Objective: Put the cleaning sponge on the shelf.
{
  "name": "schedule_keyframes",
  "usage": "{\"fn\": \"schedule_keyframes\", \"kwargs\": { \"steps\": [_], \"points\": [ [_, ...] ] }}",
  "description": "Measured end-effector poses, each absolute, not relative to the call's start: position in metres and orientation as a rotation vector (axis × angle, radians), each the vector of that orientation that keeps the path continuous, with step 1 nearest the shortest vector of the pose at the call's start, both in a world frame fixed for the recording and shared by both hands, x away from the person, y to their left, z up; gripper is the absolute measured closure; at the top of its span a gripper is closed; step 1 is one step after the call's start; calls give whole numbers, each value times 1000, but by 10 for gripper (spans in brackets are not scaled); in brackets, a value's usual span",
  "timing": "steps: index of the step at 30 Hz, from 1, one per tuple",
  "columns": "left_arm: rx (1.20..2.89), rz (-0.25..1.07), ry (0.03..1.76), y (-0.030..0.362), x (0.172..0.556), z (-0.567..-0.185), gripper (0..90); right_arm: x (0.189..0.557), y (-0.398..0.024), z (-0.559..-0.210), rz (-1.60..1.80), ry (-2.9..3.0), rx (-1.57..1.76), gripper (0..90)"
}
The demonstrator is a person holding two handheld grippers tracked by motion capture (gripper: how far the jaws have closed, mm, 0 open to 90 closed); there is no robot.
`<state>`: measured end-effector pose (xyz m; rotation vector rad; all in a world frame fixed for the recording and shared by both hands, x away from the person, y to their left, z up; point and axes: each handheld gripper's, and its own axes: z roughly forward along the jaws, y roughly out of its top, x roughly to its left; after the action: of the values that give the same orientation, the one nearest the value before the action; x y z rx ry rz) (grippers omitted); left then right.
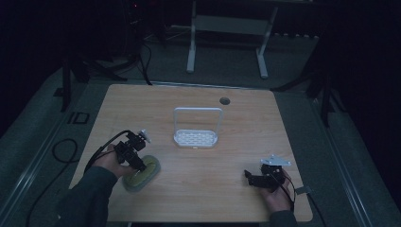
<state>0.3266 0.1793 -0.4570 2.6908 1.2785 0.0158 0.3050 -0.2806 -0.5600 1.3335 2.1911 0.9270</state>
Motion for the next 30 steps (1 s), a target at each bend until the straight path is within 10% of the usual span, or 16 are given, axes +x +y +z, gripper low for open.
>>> {"fn": "schedule_keyframes", "kwargs": {
  "steps": [30],
  "points": [
    [2791,-47,1290,173,339,-473,710,305,-281,-560,927,2191,1333,116]
  ]
}}
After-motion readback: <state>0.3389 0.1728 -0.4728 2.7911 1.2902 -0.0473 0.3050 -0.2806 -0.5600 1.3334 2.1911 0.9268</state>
